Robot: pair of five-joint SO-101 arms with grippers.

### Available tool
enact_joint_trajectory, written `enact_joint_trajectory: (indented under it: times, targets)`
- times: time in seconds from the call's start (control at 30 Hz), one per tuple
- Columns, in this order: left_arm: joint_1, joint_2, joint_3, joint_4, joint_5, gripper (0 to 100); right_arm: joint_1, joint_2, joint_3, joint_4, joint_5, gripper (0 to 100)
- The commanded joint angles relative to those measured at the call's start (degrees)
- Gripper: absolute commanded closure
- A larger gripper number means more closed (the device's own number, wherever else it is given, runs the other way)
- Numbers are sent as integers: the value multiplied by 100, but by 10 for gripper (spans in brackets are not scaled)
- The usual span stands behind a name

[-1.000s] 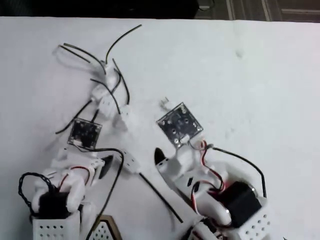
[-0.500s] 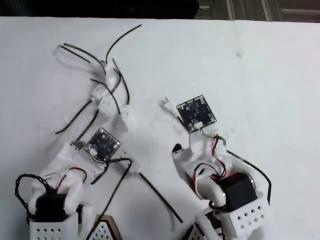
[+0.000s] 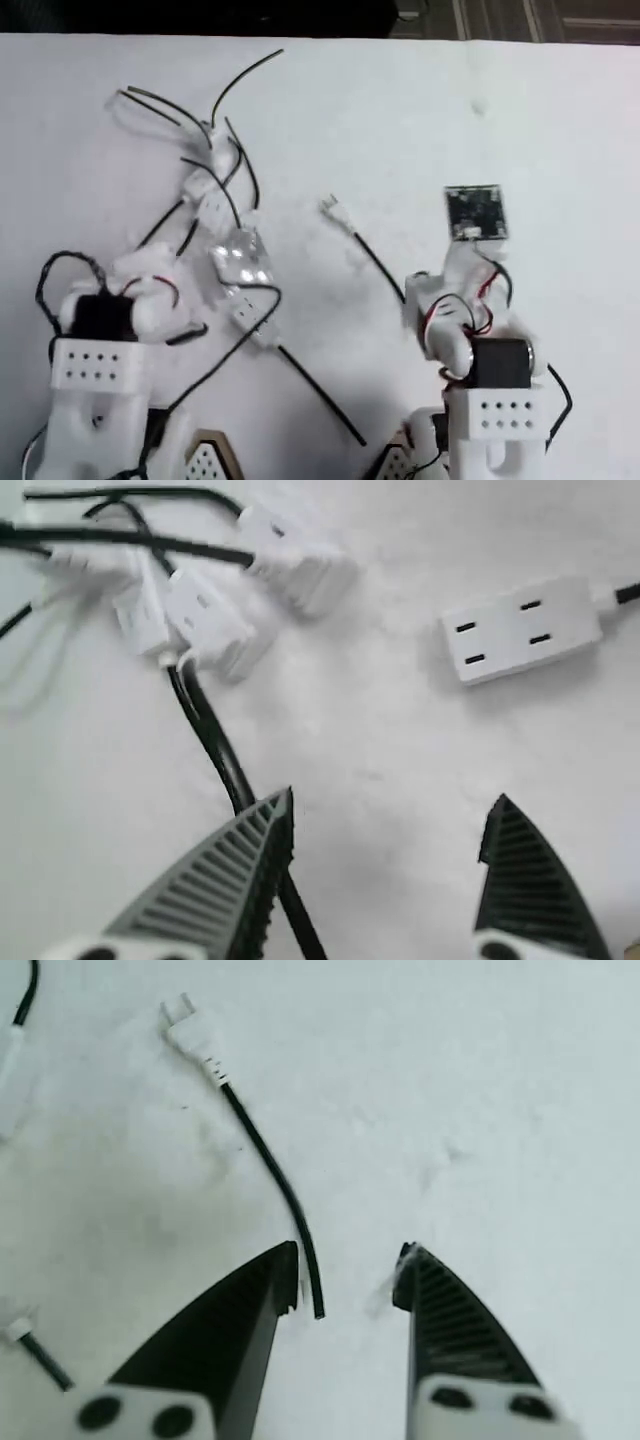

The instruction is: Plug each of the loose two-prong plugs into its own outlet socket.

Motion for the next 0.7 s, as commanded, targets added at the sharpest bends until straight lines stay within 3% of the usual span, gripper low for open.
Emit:
enact_joint_trajectory:
  times: [0.0, 0.33, 0.67]
  targets:
    - [558, 101, -167, -44, -730, 697, 356, -40, 281, -611, -9, 844]
    - [1895, 119, 703, -1187, -888, 697, 505, -40, 501, -822, 0, 844]
    - [2176, 585, 879, -1521, -993, 702, 505, -40, 510, -804, 0, 844]
